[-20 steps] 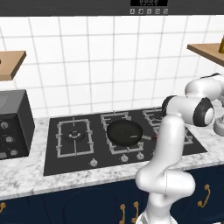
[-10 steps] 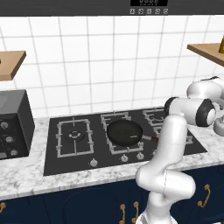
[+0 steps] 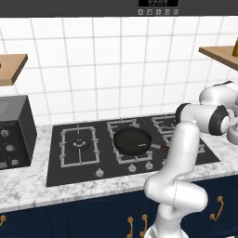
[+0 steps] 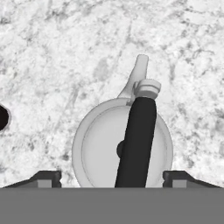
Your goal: Pick the kettle from the counter and place it on a stove burner. Then turn the burner on.
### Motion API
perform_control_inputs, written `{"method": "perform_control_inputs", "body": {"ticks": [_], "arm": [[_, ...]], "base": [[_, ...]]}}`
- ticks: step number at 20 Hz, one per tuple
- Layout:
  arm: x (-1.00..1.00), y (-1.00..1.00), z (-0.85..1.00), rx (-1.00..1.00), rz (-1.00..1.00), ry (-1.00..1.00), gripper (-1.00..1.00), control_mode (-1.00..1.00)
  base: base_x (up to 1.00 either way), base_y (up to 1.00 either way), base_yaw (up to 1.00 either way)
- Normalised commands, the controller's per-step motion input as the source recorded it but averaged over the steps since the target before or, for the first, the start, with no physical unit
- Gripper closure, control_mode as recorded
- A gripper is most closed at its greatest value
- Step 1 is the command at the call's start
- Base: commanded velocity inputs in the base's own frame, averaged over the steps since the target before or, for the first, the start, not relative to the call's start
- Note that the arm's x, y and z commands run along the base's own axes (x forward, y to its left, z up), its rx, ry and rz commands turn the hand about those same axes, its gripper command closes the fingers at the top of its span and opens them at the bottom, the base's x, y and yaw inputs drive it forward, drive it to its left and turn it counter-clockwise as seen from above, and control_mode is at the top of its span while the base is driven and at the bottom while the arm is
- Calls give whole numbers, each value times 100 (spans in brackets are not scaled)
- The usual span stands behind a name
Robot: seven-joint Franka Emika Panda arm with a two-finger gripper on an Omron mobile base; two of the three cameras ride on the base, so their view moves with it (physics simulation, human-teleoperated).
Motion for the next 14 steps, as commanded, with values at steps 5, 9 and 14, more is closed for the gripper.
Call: {"method": "perform_control_inputs", "body": {"ticks": [5, 9, 14], "arm": [[0, 0, 0, 0, 0, -1, 100, -100], [-32, -1, 3, 0, -1, -2, 100, -100], [-94, 34, 32, 0, 0, -5, 100, -100]], "base": [[0, 0, 0], [0, 0, 0], [0, 0, 0]]}}
